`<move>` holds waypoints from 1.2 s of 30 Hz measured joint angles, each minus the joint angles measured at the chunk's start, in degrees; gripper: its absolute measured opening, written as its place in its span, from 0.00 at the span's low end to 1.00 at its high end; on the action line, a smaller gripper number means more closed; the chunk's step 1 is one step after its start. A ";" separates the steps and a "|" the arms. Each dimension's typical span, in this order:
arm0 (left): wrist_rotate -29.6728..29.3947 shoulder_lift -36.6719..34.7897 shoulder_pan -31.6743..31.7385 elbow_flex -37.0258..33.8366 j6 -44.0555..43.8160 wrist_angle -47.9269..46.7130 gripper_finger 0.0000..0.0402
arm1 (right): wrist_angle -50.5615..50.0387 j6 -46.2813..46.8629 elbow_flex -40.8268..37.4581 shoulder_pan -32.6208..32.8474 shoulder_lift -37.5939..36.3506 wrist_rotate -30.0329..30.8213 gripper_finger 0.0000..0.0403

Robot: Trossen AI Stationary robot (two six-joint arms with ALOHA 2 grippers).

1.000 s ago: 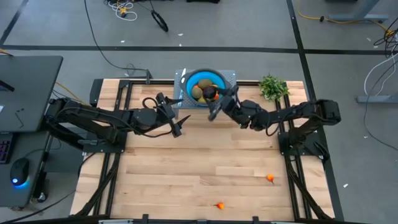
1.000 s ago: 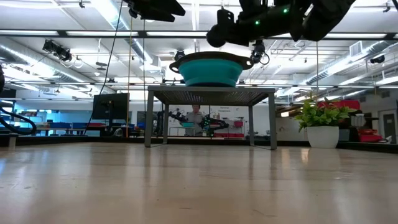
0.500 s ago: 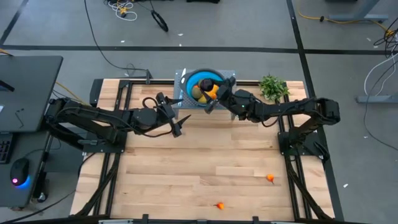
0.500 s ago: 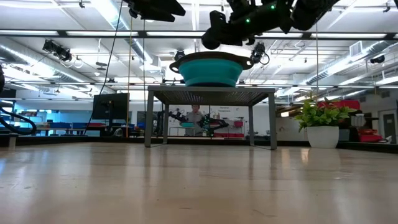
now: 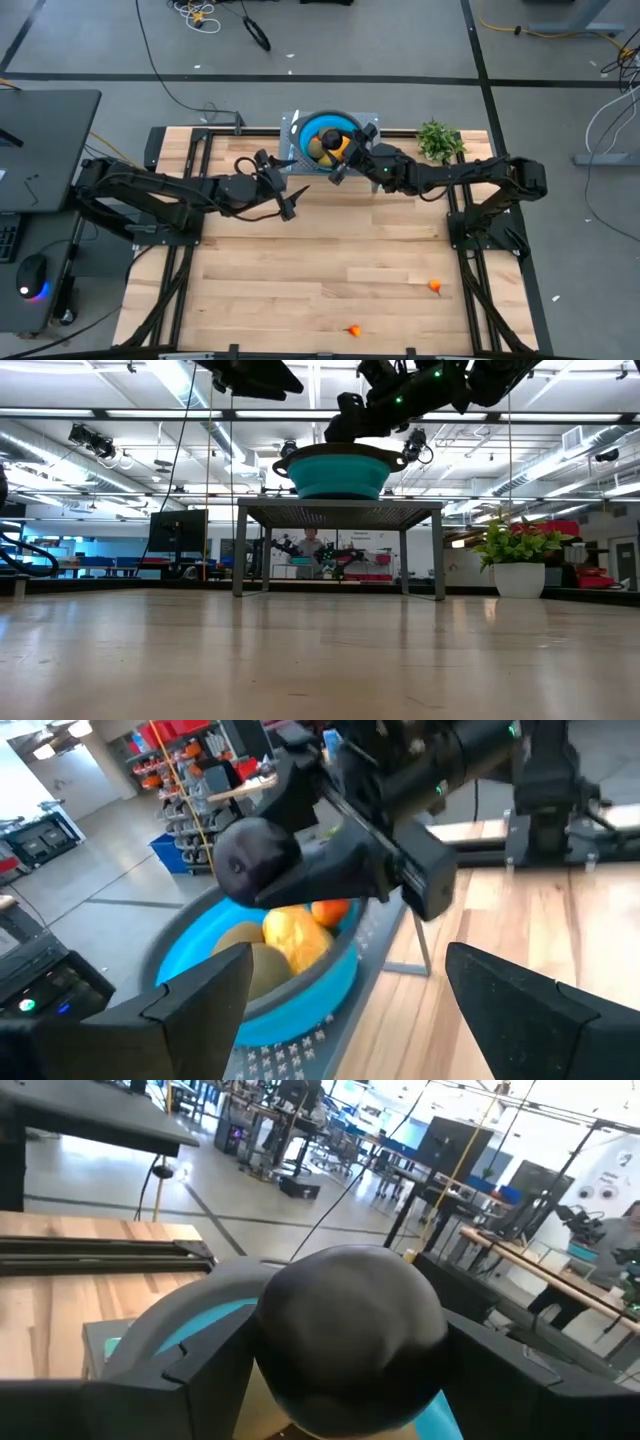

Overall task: Pick & Place Fruit
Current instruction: Put the black plum into the blue strainer bowl

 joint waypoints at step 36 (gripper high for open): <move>2.56 5.24 5.05 0.11 -2.25 5.05 0.85 | -4.18 11.79 0.04 -3.51 -0.17 -3.25 0.71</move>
